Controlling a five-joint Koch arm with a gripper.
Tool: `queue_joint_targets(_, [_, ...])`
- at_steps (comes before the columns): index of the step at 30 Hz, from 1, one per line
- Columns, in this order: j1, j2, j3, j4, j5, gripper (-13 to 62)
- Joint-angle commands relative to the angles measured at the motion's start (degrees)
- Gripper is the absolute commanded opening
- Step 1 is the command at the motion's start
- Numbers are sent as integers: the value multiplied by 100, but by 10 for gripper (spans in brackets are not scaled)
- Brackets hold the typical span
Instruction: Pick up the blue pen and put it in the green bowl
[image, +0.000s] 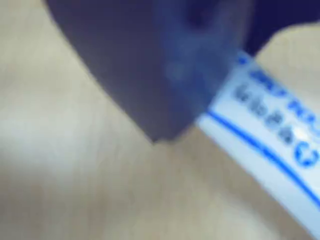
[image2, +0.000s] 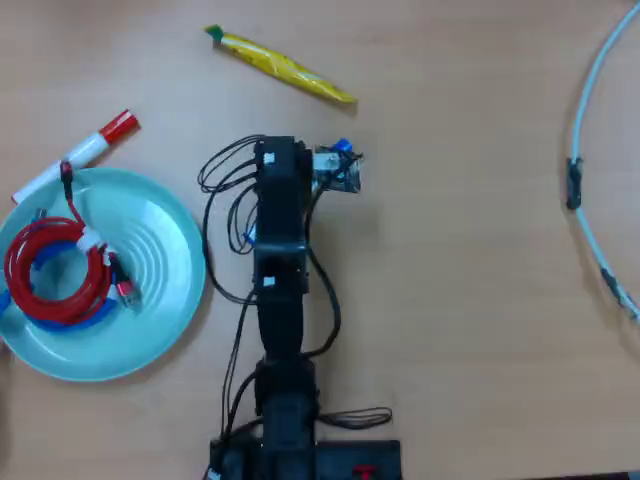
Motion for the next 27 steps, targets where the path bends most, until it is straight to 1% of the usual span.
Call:
queue_joint_targets(1, [-70,-132,18,53,686,-80])
queue_joint_targets(4, [-18,-123,62,79,1283,-78])
queue_joint_targets(10, [26,-114,97,149,1916,-78])
queue_joint_targets(19, [35,-88,378,413,1995,-78])
queue_joint_targets(21, [53,18,457,413,2188,-78])
queue_joint_targets(23, [44,229,457,422,2646,-78])
queue_joint_targets(27, [18,738,492,448,4061,-78])
